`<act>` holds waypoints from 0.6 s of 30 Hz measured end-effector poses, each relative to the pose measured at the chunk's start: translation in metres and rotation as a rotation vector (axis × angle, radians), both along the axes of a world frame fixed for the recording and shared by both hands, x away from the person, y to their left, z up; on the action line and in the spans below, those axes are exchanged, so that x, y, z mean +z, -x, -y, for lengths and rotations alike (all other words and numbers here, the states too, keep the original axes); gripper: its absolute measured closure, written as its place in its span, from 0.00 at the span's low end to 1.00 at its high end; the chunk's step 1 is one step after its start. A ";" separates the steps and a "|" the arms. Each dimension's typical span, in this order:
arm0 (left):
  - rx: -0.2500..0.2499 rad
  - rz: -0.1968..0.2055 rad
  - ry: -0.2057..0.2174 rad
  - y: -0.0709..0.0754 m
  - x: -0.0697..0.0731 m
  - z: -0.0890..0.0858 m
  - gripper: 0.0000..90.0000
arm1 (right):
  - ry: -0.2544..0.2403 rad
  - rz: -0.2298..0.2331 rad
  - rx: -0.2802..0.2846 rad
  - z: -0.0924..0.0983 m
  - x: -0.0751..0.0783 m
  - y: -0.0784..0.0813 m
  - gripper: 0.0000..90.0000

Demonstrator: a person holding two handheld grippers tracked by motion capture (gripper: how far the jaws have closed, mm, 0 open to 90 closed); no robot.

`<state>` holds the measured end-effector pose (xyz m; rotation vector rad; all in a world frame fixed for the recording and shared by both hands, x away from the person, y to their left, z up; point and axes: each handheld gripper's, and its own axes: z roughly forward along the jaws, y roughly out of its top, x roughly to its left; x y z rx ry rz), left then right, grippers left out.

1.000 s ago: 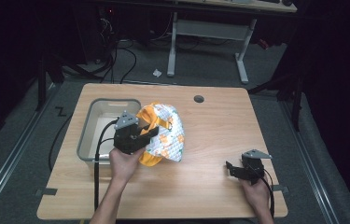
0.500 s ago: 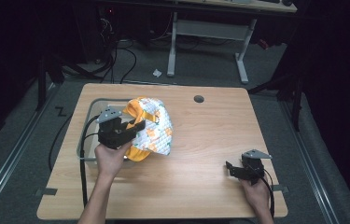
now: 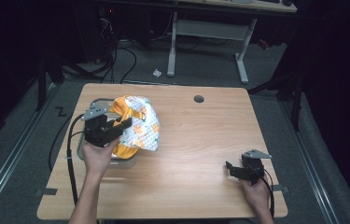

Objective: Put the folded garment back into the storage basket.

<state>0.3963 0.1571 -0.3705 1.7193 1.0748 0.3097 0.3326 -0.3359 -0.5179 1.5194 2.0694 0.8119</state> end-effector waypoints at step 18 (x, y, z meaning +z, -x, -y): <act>0.043 -0.031 -0.021 -0.010 -0.005 -0.027 0.83 | 0.000 0.000 0.000 0.000 0.000 0.000 0.26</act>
